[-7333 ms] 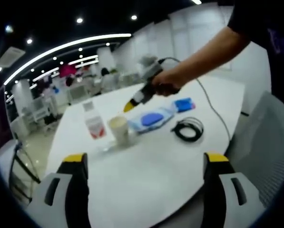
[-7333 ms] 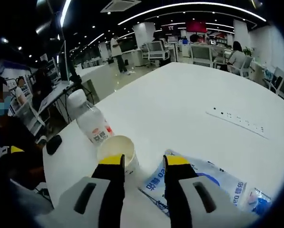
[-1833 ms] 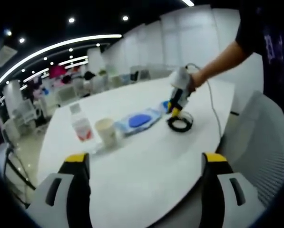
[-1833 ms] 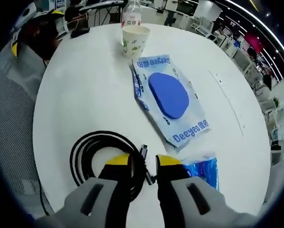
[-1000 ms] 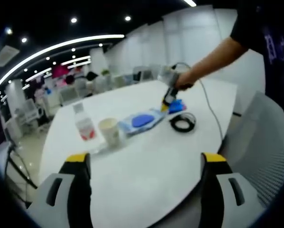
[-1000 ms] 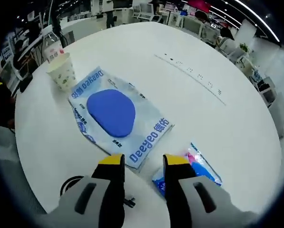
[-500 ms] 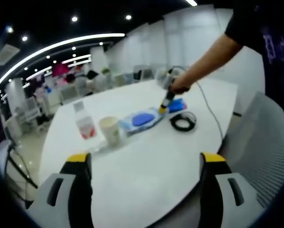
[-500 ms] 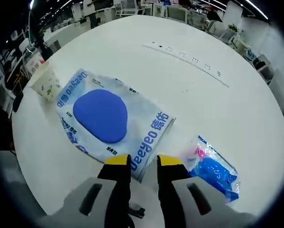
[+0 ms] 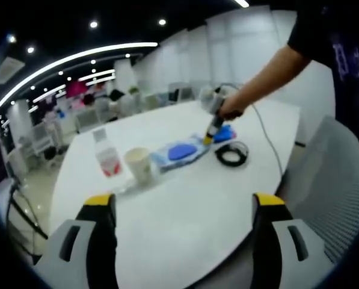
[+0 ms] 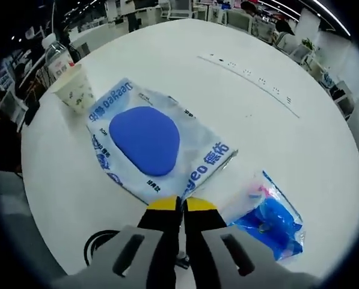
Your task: Arrange the tabletop items into an orderly group along one side of the table until the central work area is clear of visible clutter.
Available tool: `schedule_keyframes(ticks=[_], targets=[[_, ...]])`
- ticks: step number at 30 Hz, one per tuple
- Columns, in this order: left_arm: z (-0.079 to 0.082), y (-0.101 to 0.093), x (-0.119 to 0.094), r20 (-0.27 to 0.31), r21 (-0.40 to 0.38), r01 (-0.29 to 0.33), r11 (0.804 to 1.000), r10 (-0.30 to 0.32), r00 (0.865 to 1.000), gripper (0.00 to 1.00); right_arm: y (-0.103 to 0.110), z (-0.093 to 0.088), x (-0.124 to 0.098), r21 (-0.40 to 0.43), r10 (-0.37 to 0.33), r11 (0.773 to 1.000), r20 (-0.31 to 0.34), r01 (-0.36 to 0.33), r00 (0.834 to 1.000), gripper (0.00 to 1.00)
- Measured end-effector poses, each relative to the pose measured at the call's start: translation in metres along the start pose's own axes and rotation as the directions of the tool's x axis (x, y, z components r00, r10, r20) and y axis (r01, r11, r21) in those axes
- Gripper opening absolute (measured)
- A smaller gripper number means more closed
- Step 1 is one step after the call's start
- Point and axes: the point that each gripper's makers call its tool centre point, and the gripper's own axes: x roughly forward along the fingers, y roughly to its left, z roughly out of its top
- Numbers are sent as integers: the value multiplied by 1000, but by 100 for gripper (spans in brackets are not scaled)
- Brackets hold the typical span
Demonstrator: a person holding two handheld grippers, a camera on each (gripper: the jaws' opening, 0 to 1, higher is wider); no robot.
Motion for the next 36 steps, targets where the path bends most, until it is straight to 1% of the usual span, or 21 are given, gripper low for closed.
schedule_keyframes(ticks=[1, 5, 6, 8, 9, 11, 12, 14, 17, 18, 19, 20, 21, 22, 24, 27, 30, 34, 36], targets=[[0, 0, 0, -1, 1, 1, 1000, -1, 1000, 90, 1, 0, 0, -9, 3, 1000, -1, -3, 1000, 2], [0, 0, 0, 0, 5, 4, 1000, -4, 1000, 90, 7, -6, -3, -89, 42, 995, -8, -42, 999, 1], [1, -1, 0, 1, 4, 5, 1000, -5, 1000, 90, 11, -8, -4, -95, 47, 994, -8, -48, 999, 1], [1, -1, 0, 0, 5, 7, 1000, -7, 1000, 90, 13, -10, -5, -117, 56, 991, -8, -57, 998, 1], [1, -1, 0, 0, 7, 9, 1000, -9, 1000, 90, 10, -11, -4, -104, 58, 993, -10, -59, 998, 1], [0, -2, 1, -3, 9, 13, 1000, -13, 1000, 90, 3, -10, -1, 8, 46, 999, 0, -46, 999, 1], [0, -3, 1, -4, 11, 14, 1000, -14, 1000, 90, 2, -9, 0, 26, 43, 999, 6, -43, 999, 1], [1, -3, 1, -5, 14, 15, 1000, -15, 1000, 90, 6, -6, 1, 36, 33, 999, 7, -33, 999, 1], [1, -3, 1, -4, 14, 11, 1000, -11, 1000, 89, 4, -6, 1, 79, 19, 997, 11, -20, 1000, 1], [1, -2, 1, -2, 11, 9, 1000, -9, 1000, 89, 2, -5, 3, 117, 15, 993, 14, -16, 1000, 1], [1, -2, 1, -2, 10, 8, 1000, -8, 1000, 89, 1, -5, 2, 134, 9, 991, 16, -11, 1000, 1], [1, -2, 1, -2, 12, 6, 1000, -6, 1000, 89, 2, -6, 2, 180, 2, 984, 21, -6, 1000, 1], [1, -2, 1, -2, 13, 6, 1000, -6, 1000, 89, 2, -6, 1, 207, -6, 978, 22, 1, 1000, 1], [1, -2, 1, -2, 13, 7, 1000, -7, 1000, 89, 1, -6, 1, 198, -8, 980, 27, 2, 1000, 1], [2, -2, 1, 1, 13, 4, 1000, -4, 1000, 89, 0, -6, 1, 239, -28, 971, 36, 19, 999, 1], [2, -2, 1, 3, 14, 5, 1000, -5, 1000, 89, 2, -7, 0, 281, -55, 959, 51, 39, 997, 1], [2, -2, 1, 3, 18, 5, 1000, -5, 1000, 90, 4, -9, -2, 286, -67, 957, 60, 47, 996, 1], [2, -3, 1, 4, 21, 4, 1000, -4, 1000, 90, 6, -10, -4, 328, -76, 943, 65, 51, 995, 1], [2, -3, 1, 2, 25, 5, 1000, -5, 1000, 90, 6, -11, -5, 325, -76, 944, 65, 51, 995, 1]])
